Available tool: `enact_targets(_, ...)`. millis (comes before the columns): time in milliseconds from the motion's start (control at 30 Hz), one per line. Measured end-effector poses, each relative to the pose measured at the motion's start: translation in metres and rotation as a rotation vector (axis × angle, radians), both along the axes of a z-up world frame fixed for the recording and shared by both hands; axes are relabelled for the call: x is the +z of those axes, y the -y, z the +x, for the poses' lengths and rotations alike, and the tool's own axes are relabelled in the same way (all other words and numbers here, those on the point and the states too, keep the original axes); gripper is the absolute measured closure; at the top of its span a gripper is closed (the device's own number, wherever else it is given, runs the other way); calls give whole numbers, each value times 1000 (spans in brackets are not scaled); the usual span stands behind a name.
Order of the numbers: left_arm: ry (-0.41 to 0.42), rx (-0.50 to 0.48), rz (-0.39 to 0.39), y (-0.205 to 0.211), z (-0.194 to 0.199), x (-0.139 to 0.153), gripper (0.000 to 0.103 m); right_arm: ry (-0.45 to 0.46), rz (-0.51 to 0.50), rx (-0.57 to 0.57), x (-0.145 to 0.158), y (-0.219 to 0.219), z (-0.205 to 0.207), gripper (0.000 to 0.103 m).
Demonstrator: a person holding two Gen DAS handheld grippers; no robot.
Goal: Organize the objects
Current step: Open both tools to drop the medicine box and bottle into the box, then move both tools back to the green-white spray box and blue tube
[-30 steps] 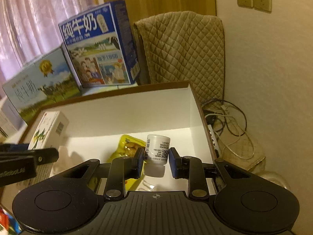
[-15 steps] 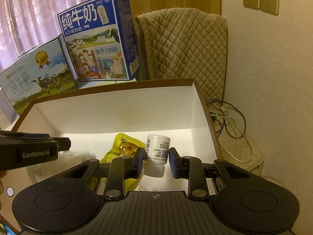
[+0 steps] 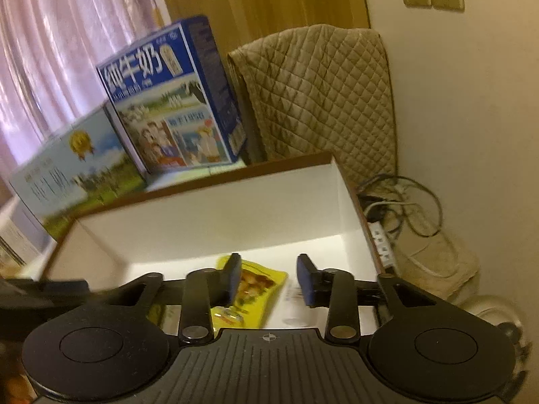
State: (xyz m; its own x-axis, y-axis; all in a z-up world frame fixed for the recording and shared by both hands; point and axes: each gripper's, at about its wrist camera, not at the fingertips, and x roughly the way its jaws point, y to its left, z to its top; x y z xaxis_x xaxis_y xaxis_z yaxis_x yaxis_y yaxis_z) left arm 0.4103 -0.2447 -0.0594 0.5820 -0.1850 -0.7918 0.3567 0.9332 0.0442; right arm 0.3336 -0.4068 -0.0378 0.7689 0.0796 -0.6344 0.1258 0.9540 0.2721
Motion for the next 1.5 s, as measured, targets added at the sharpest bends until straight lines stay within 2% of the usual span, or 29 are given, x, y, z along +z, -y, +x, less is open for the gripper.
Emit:
enact_targets(67, -3, 0, -3, -3, -1, 1, 39, 12, 17, 3, 3, 1, -1, 60)
enact_targets(133, -4, 4, -6, -7, -4, 3, 34, 19, 0, -6, 7, 1, -3, 50)
enact_targets(200, 3, 8, -7, -11, -7, 5, 31, 15, -12, -2, 8, 0, -5, 45)
enact_targets(533, 14, 25, -22, -31, -22, 20, 24, -65, -172, 95, 18, -16, -24, 37)
enact_targets(700, 31, 35, -47, -45, -36, 35, 22, -106, -192, 83, 32, -17, -34, 36)
enact_targets(1033, 59, 41, -80, -77, -82, 71, 20, -29, -223, 88, 86, -40, -75, 35)
enact_targets(1333, 85, 54, -139, -112, -132, 94, 18, 4, -143, 158, 93, -63, -127, 35)
enact_targets(1500, 97, 77, -132, -134, -158, 97, 18, -11, -136, 186, 85, -80, -148, 35)
